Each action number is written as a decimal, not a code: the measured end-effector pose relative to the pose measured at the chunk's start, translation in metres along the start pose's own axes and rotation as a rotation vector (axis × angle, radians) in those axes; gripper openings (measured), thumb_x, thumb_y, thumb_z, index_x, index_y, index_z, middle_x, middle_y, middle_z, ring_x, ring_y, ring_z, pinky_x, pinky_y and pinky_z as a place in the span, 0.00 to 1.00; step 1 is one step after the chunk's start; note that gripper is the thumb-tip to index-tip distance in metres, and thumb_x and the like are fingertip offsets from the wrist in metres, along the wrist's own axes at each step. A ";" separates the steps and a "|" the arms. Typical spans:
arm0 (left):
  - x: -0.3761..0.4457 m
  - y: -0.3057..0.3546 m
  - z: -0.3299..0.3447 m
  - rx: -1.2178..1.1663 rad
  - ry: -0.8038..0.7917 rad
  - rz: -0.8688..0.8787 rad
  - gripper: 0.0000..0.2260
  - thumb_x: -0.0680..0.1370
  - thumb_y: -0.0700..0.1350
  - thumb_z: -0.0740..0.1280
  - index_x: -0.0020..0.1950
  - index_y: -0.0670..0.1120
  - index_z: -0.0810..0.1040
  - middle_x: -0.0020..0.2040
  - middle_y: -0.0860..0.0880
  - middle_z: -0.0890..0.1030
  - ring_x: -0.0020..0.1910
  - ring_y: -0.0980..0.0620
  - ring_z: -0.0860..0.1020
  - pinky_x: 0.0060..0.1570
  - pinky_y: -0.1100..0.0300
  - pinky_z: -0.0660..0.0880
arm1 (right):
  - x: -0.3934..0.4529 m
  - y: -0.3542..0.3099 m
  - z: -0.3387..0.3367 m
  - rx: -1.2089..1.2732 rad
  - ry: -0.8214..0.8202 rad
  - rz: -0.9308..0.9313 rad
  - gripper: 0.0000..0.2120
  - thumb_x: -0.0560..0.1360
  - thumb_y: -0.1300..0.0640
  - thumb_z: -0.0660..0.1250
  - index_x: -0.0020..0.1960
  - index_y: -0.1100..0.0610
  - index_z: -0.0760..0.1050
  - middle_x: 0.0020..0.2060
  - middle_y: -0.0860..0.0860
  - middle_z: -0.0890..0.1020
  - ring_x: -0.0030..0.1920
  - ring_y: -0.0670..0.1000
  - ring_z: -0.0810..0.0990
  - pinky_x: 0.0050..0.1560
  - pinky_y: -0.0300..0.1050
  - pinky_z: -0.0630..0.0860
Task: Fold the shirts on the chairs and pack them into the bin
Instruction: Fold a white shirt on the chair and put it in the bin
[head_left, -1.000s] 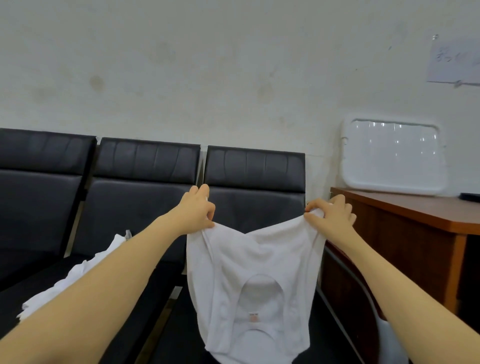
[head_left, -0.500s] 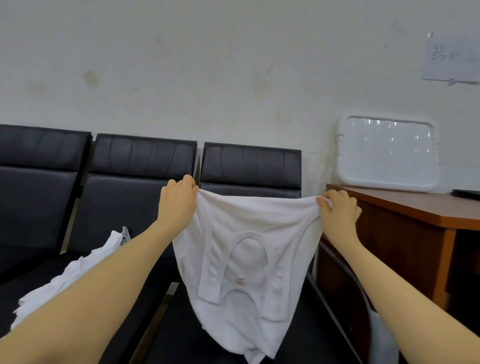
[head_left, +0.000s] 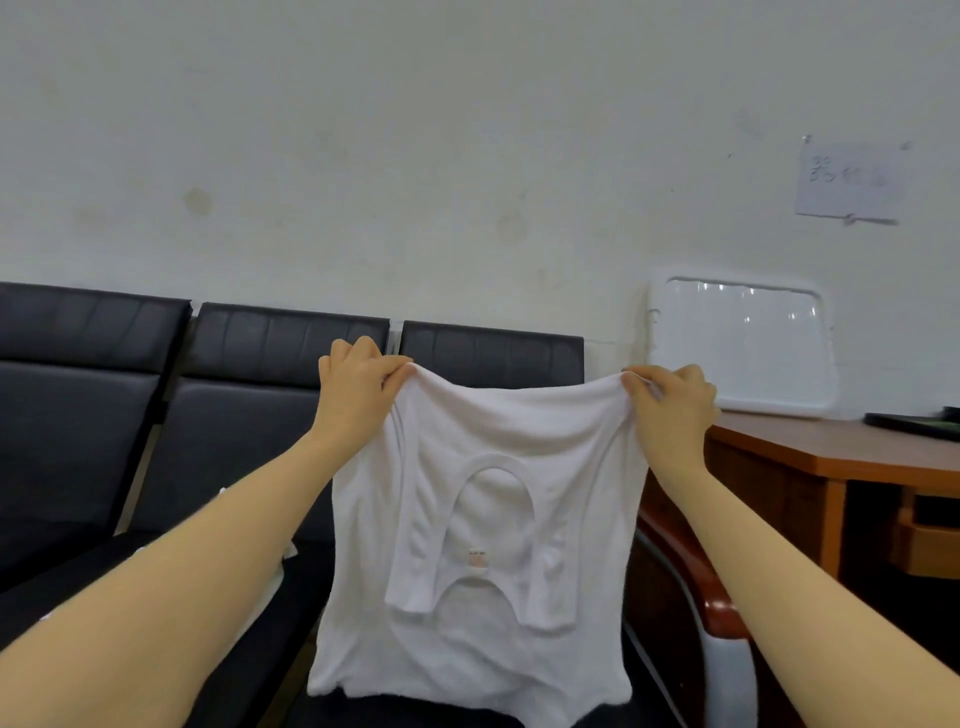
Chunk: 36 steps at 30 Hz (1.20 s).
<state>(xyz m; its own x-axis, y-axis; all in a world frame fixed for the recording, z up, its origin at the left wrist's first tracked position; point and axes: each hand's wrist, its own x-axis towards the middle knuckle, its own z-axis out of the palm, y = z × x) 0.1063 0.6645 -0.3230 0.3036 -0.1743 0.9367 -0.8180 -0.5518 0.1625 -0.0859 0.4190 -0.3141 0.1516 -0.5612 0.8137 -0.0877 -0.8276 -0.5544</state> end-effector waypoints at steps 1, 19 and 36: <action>0.001 0.003 -0.005 -0.007 0.037 0.013 0.09 0.79 0.47 0.64 0.52 0.47 0.83 0.40 0.48 0.69 0.44 0.46 0.64 0.45 0.55 0.56 | 0.001 -0.004 -0.005 0.012 0.011 0.000 0.11 0.78 0.52 0.64 0.54 0.53 0.82 0.46 0.52 0.68 0.53 0.57 0.67 0.55 0.46 0.58; -0.011 0.009 -0.010 0.015 0.106 0.132 0.04 0.73 0.41 0.73 0.39 0.42 0.83 0.35 0.46 0.72 0.35 0.47 0.71 0.30 0.57 0.67 | 0.001 0.009 -0.024 -0.065 0.164 -0.118 0.06 0.75 0.58 0.67 0.46 0.58 0.83 0.42 0.52 0.67 0.46 0.53 0.63 0.49 0.43 0.53; -0.174 -0.078 0.177 0.224 -0.821 -0.112 0.15 0.83 0.48 0.56 0.67 0.48 0.73 0.59 0.46 0.67 0.56 0.48 0.65 0.52 0.61 0.63 | -0.114 0.203 0.129 -0.524 -0.593 0.150 0.09 0.79 0.54 0.60 0.49 0.48 0.80 0.45 0.50 0.65 0.47 0.52 0.61 0.52 0.47 0.55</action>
<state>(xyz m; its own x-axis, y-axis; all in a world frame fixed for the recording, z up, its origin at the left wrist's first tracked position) 0.2036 0.5937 -0.5534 0.7053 -0.5965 0.3830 -0.6724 -0.7341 0.0949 0.0058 0.3166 -0.5419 0.5862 -0.6885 0.4269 -0.5766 -0.7248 -0.3771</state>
